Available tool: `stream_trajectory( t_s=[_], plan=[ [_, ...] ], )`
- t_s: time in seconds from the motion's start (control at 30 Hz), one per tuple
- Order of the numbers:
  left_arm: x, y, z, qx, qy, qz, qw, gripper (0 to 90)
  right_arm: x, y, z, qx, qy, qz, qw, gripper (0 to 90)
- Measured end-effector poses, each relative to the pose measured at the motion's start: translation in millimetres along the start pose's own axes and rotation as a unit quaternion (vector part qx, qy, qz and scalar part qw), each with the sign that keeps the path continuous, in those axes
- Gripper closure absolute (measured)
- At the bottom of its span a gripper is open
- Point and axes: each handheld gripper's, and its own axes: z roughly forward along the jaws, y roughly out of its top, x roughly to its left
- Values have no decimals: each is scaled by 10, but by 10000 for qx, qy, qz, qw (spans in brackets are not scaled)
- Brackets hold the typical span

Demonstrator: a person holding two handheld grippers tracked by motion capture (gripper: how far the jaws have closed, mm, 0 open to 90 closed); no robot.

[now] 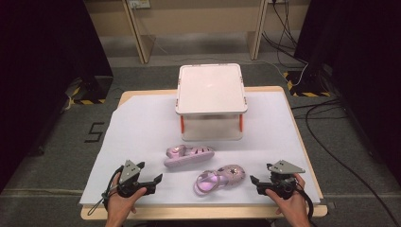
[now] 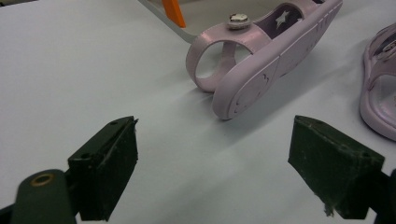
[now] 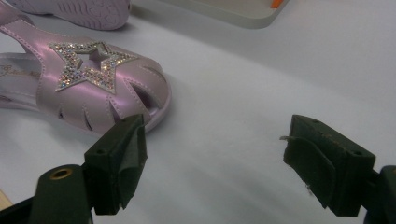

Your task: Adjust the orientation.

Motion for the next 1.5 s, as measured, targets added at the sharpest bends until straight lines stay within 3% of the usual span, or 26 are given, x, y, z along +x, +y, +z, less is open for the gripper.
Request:
stream_trajectory(
  t_s=[0.1, 0.4, 0.57, 0.87, 1.03, 1.2, 1.37, 1.5],
  plan=[
    [2, 1, -1, 20, 3, 4, 10000, 151, 9, 10, -10, -32, -25, 14, 10000, 213],
    [1, -1, 7, 19, 21, -2, 10000, 151, 182, 114, -7, -179, 185, -94, 9996, 212],
    [2, -3, 9, 26, 21, 4, 10000, 151, 425, 258, 39, -258, 428, -279, 9984, 207],
    [3, -8, 25, 35, 22, -15, 10000, 151, 861, 550, 170, -517, 837, -624, 9932, 204],
    [3, -8, 23, 39, 4, -9, 10000, 150, 1059, 628, 344, -323, 756, -985, 9917, 209],
    [6, -2, 18, -1, 1, -34, 10000, 150, 1047, 565, 407, -38, 524, -1087, 9927, 203],
    [3, -2, 18, 6, 3, -21, 10000, 151, 962, 510, 308, 64, 468, -1146, 9923, 193],
    [1, -4, 18, 8, -3, -25, 10000, 152, 888, 466, 200, 146, 268, -1275, 9914, 200]
  ],
)
